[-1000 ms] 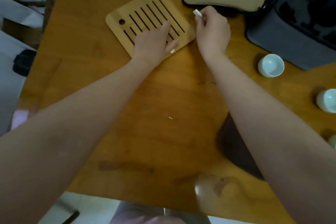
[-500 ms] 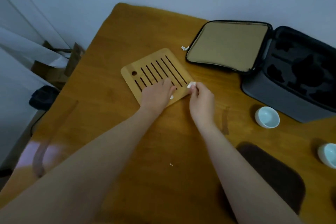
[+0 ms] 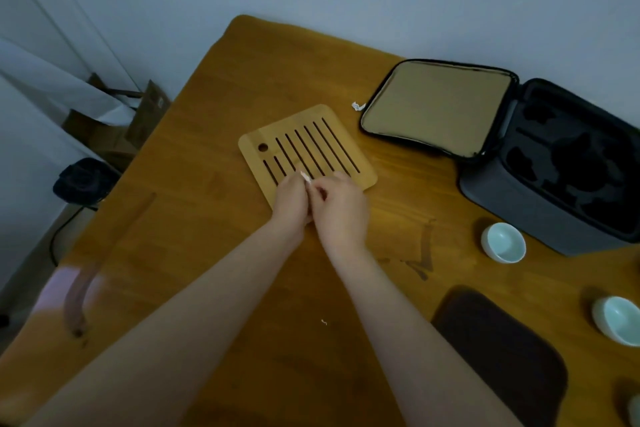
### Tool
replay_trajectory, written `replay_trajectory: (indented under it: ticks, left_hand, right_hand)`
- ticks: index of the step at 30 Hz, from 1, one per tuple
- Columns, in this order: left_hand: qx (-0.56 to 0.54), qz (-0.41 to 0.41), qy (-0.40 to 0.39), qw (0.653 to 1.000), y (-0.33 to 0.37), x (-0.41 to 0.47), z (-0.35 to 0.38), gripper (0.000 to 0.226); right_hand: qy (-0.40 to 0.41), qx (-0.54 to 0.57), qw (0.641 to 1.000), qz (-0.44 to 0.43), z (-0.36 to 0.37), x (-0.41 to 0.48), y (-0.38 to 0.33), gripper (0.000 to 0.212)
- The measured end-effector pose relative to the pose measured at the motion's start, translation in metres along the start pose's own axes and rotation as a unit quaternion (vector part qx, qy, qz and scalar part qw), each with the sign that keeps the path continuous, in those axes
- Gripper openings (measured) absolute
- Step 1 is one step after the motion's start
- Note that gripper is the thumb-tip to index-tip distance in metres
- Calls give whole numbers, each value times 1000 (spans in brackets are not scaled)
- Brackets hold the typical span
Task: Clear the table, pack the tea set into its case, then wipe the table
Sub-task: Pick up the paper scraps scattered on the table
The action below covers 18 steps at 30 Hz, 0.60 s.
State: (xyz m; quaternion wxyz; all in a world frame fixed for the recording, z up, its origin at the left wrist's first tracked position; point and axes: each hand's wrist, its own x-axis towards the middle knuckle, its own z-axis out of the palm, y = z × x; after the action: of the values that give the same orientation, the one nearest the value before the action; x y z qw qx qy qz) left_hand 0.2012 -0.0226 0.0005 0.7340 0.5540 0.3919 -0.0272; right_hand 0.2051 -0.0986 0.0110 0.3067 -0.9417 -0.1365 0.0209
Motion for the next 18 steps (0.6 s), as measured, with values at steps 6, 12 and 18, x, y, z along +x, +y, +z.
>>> replay_trajectory:
  ticks: [6, 12, 18]
  left_hand:
    - [-56, -20, 20, 998, 20, 1, -17, 39]
    - [196, 214, 87, 953, 39, 56, -47, 45]
    - [444, 358, 79, 818, 52, 93, -34, 44]
  right_hand:
    - [-77, -77, 984, -139, -1, -21, -12, 33]
    - [20, -18, 995, -93, -21, 12, 19, 29]
    - [11, -133, 991, -15, -21, 86, 54, 36]
